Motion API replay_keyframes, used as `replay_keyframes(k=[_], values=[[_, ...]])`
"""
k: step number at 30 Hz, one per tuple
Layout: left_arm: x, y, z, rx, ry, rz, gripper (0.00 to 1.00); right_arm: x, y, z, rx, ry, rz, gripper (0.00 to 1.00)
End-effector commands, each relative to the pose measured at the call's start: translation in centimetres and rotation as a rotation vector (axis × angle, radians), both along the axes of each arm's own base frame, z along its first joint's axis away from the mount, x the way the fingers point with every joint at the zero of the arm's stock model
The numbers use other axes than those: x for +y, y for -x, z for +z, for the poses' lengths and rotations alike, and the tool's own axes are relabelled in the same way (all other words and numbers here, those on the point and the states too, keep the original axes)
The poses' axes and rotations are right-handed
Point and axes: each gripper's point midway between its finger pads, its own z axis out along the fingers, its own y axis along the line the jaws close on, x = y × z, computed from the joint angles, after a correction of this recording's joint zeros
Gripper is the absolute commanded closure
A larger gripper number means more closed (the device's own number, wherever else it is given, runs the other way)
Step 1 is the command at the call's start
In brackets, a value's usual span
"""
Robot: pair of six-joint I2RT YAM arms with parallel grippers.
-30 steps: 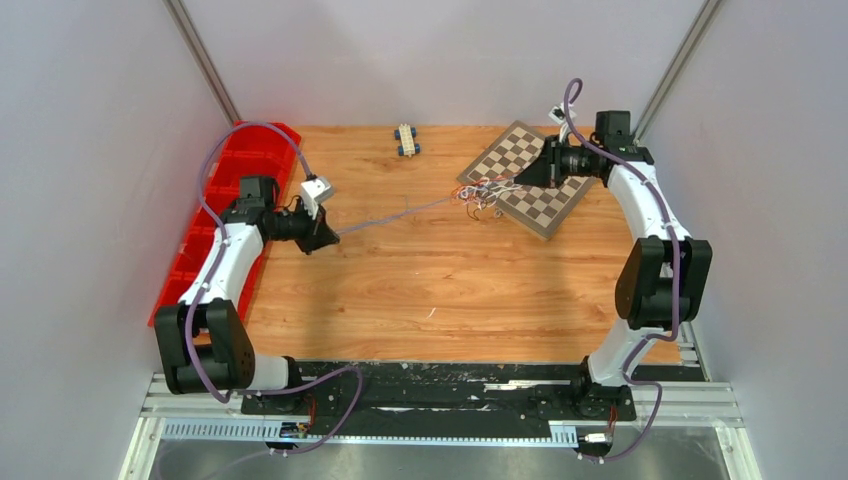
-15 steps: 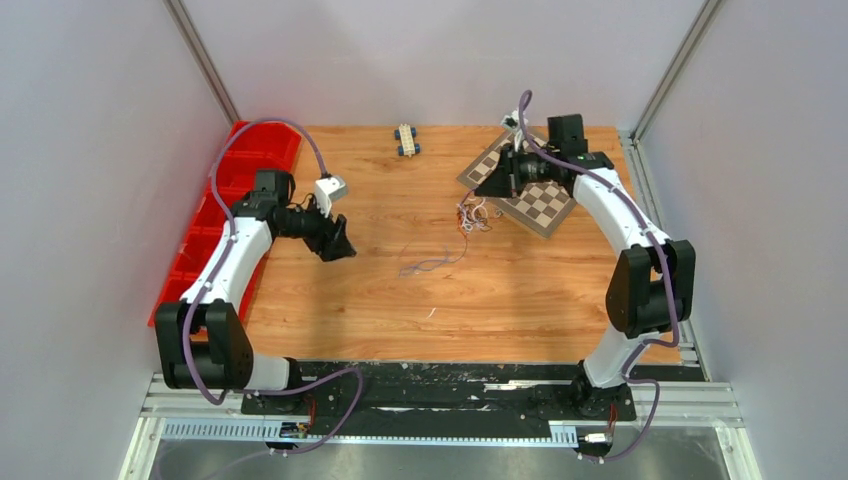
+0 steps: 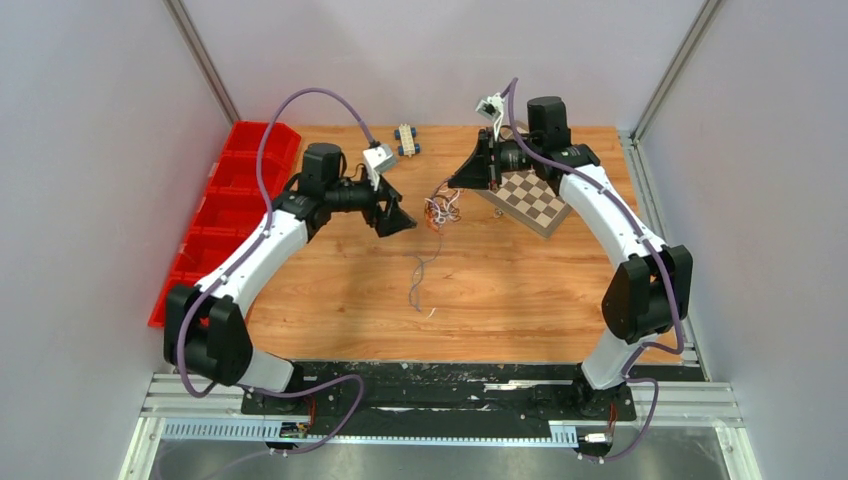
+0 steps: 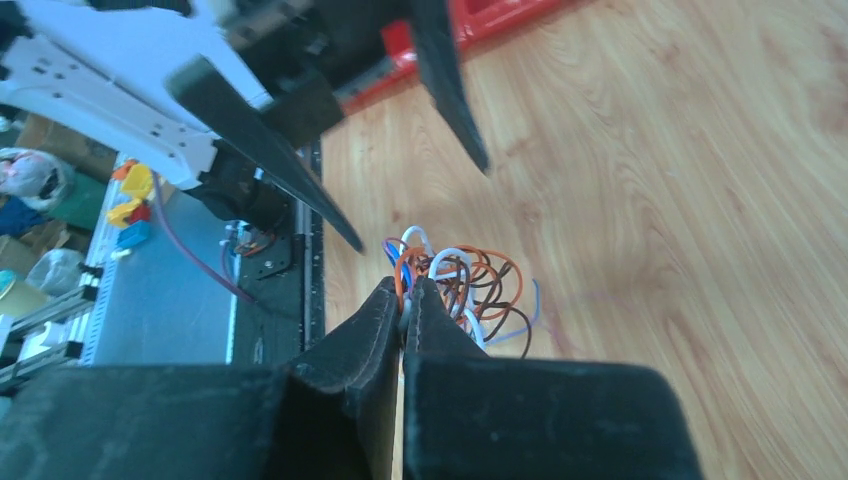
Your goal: Untangle the cables
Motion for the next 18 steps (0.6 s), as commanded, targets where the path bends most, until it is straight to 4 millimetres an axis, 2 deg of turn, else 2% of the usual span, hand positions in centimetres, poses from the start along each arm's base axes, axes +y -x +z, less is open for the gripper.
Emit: replay_keyframes(k=[1,3,5,6,7,8,9,10,12,13,14,15,16,18], values=[[-3.3,-1.8,2.6,-0.071,0.076,-0.023,0.08,1.8,2.1,3.7,-0.067,-0.076,0.119,1.0],[-4.3,-1.5,2.6,-0.077,0.077,-0.055,0.16,2.2,2.4,3.8,-0.067,-0.082,0.137,1.0],[-4.9,-1.2,2.4,-0.075,0.076,-0.08,0.29,2.4,2.5,4.0,-0.07,-0.087,0.148,1.0],[-5.0,-1.0,2.2,-0.073,0.075,-0.093,0.47,2.4,2.4,4.1,-0.074,-0.087,0.146,1.0],[-5.0,-0.9,2.2,-0.072,0.074,-0.099,0.61,2.5,2.1,4.0,-0.077,-0.082,0.134,1.0],[-5.0,-0.5,2.3,-0.072,0.073,-0.114,0.88,2.4,1.6,3.9,-0.079,-0.074,0.114,1.0],[-4.9,-0.3,2.3,-0.069,0.074,-0.116,0.95,2.1,0.9,3.5,-0.077,-0.062,0.081,0.95],[-4.7,0.2,2.6,-0.06,0.085,-0.121,0.99,1.6,-0.1,2.9,-0.072,-0.046,0.043,0.84],[-4.4,0.5,3.1,-0.005,0.127,-0.092,1.0,0.1,-2.1,1.7,-0.053,-0.02,-0.037,0.49],[-4.0,0.1,3.4,0.042,0.169,-0.052,1.0,-0.9,-3.1,1.1,-0.013,-0.009,-0.092,0.35],[-3.7,0.0,3.7,0.071,0.193,-0.035,1.0,-1.7,-3.8,0.5,0.012,0.004,-0.138,0.26],[-3.2,-0.6,4.1,0.117,0.235,0.009,1.0,-2.4,-4.0,-0.1,0.026,0.016,-0.173,0.09],[-3.0,-0.9,4.1,0.143,0.253,0.03,1.0,-2.9,-3.8,-1.2,0.044,0.037,-0.198,0.02],[-2.6,-1.3,4.2,0.195,0.294,0.069,1.0,-3.2,-2.8,-2.1,0.033,0.055,-0.2,0.0]])
